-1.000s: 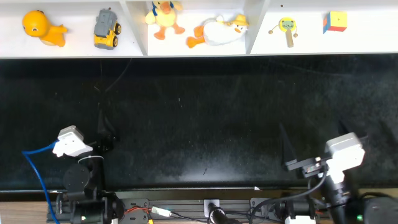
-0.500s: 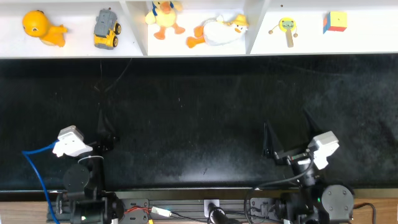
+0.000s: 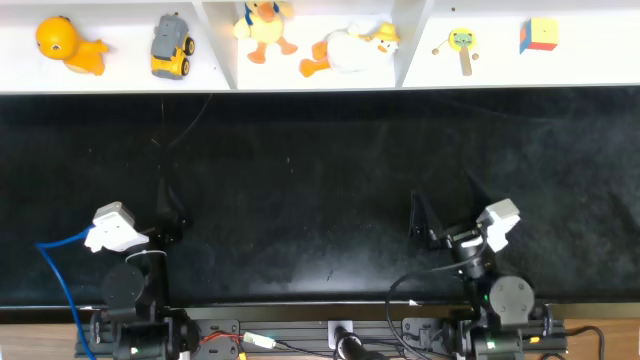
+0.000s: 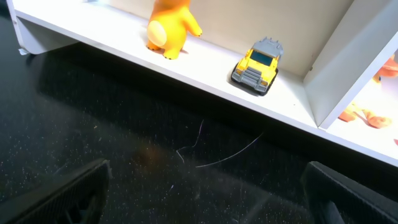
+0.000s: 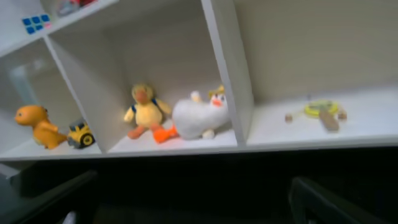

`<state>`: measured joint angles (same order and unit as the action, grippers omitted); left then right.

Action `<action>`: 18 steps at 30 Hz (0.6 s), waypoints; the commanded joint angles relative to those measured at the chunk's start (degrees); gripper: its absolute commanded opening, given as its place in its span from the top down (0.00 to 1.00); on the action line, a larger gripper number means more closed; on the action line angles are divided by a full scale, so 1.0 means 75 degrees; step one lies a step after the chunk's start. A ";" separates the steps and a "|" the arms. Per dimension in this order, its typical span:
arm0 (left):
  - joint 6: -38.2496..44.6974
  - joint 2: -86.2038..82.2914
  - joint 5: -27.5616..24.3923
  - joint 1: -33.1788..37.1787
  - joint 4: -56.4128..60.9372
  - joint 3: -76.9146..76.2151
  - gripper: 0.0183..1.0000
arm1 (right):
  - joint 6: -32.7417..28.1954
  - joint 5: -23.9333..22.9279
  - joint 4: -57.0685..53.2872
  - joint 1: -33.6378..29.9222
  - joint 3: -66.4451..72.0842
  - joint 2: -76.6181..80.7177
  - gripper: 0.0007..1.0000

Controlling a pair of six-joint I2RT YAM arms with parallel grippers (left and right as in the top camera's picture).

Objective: Store Toys

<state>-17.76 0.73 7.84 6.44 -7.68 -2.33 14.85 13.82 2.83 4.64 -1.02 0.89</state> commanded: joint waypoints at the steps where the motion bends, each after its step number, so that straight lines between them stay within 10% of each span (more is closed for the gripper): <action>1: 0.0169 -0.0079 -0.0099 0.0035 0.0023 0.0047 0.00 | 0.0420 -0.0181 -0.0300 0.0064 0.0102 -0.0099 0.00; 18: 0.0169 -0.0079 -0.0099 0.0035 0.0020 0.0047 0.00 | -0.0358 -0.0248 -0.0833 0.0064 0.0102 -0.0090 0.00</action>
<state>-17.76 0.73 7.86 6.44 -7.68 -2.33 12.93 12.58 -3.68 4.64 -1.02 0.69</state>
